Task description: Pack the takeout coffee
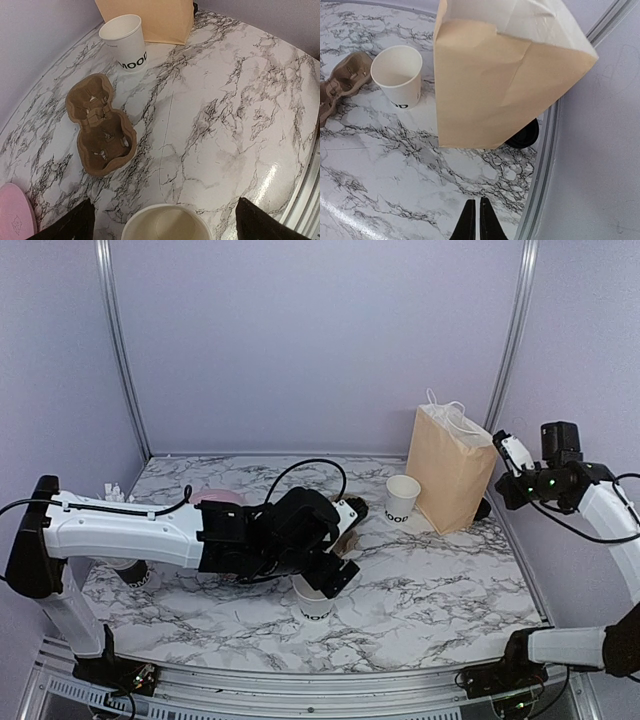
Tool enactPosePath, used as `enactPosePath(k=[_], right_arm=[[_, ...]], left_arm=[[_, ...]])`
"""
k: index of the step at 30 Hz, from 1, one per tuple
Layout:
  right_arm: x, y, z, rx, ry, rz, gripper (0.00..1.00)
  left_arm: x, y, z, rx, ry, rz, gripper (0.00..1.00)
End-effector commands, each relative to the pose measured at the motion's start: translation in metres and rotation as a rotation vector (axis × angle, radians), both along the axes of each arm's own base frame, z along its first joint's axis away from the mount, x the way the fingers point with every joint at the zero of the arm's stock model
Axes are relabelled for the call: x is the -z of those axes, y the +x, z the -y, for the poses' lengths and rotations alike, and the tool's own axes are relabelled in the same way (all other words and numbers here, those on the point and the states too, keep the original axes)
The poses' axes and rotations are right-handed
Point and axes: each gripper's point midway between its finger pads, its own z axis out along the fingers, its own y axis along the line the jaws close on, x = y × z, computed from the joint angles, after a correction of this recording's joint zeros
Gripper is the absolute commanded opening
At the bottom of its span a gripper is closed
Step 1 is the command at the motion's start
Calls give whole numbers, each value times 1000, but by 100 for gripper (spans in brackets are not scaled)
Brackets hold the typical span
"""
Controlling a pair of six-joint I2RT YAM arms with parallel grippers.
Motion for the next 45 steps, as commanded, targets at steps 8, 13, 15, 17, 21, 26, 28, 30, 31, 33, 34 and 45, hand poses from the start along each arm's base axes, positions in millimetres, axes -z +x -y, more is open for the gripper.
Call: enactPosePath(k=[8,13,15,17,21,26,28,30,31,33,34,45], right_arm=[[40,86,-7,-54,13,66,0],[49,129,-30,-108,45,46,0],[50,140,-39,-124,46,50,0],[52,147,-40,-125,44,54,0],[64,139,-41,-159,12,12,3],[88,98,-28,-205,-69,-103,16],[95,86,-8,-170,-103,-148,25],[104,82,13,-108,-144,-193,40],[107,82,20,-92,-161,-212,46],[112,87,31,-79,-172,-236,51],[114,91,34,-75,-167,-244,52],[144,137,44,-79,-156,-381,54]], left_arm=[[-23,-3,-6,-3,-69,29,99],[-24,-2,-9,-9,-68,33,99],[-22,-2,-8,-8,-66,31,99],[-21,-2,-8,-8,-63,31,99],[-15,-2,-8,-11,-51,26,99],[-11,-2,-9,-10,-40,26,99],[-9,-1,-9,-10,-35,28,99],[-8,-1,-8,-6,-31,30,99],[-7,-1,-7,-4,-29,32,99],[-4,-1,-5,0,-23,32,99],[-3,-1,-4,1,-22,31,99],[-4,-3,-5,2,-34,17,99]])
